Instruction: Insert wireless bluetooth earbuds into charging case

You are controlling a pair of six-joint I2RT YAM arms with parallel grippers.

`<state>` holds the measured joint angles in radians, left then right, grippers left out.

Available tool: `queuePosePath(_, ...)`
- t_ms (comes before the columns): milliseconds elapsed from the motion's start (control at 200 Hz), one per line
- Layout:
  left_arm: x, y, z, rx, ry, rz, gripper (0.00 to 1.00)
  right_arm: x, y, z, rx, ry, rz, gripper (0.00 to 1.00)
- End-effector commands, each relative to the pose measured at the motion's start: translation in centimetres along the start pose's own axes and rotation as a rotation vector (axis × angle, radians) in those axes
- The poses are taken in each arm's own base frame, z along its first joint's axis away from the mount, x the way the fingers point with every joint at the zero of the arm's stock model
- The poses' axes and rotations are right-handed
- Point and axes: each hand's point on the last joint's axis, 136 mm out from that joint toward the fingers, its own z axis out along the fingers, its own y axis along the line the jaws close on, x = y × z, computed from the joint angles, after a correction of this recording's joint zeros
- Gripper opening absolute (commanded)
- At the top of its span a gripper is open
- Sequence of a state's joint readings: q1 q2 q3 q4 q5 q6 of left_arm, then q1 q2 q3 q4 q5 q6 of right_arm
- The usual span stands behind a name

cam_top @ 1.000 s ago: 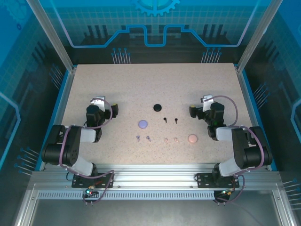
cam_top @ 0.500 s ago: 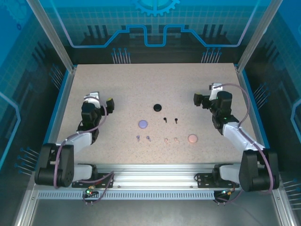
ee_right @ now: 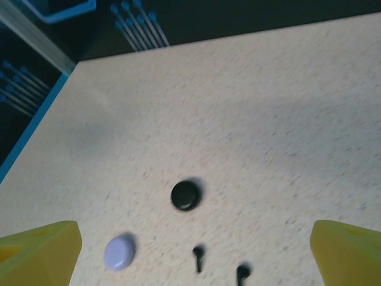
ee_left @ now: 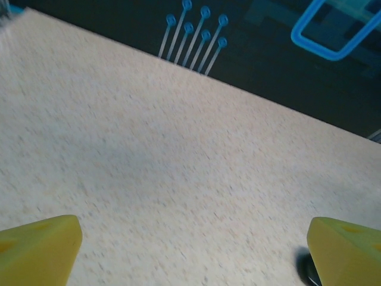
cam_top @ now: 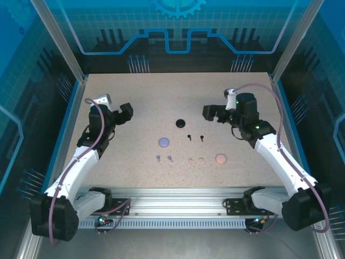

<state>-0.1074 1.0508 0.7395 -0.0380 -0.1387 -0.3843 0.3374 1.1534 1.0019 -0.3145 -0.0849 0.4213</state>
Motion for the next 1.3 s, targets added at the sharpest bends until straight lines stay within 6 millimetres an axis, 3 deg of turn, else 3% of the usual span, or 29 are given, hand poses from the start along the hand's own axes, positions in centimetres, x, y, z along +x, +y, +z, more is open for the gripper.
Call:
queuePosePath(0, 2.4, -1.3, -0.3, 0.036, 0.135, -0.1, 0.99, 2.9, 1.1, -0.9, 0.071, 0.119, 0.033, 1.0)
queuePosePath(220, 4.4, -2.9, 0.1, 0.089, 0.212, -0.15, 0.99, 6.8, 4.3, -0.1, 0.107, 0.232, 0.041, 0.98)
queuePosePath(410, 5.0, -2.2, -0.3, 0.056, 0.22, -0.203, 0.99, 9.9, 6.6, 1.8, 0.16, 0.326, 0.043, 0.96)
queuePosePath(710, 5.3, -1.1, -1.4, -0.019, 0.242, -0.317, 0.99, 13.6, 10.6, 7.5, 0.316, 0.476, 0.021, 0.93)
queuePosePath(810, 5.4, 0.1, -2.1, -0.073, 0.21, -0.372, 0.99, 14.6, 11.5, 9.6, 0.377, 0.508, 0.029, 0.91)
queuePosePath(1106, 6.0, 3.3, -2.8, -0.16, 0.197, -0.477, 0.99, 17.7, 12.0, 14.9, 0.474, 0.579, 0.11, 0.79)
queuePosePath(1296, 6.3, 4.2, -2.7, -0.146, 0.199, -0.511, 0.99, 19.3, 11.5, 17.5, 0.517, 0.626, 0.112, 0.77)
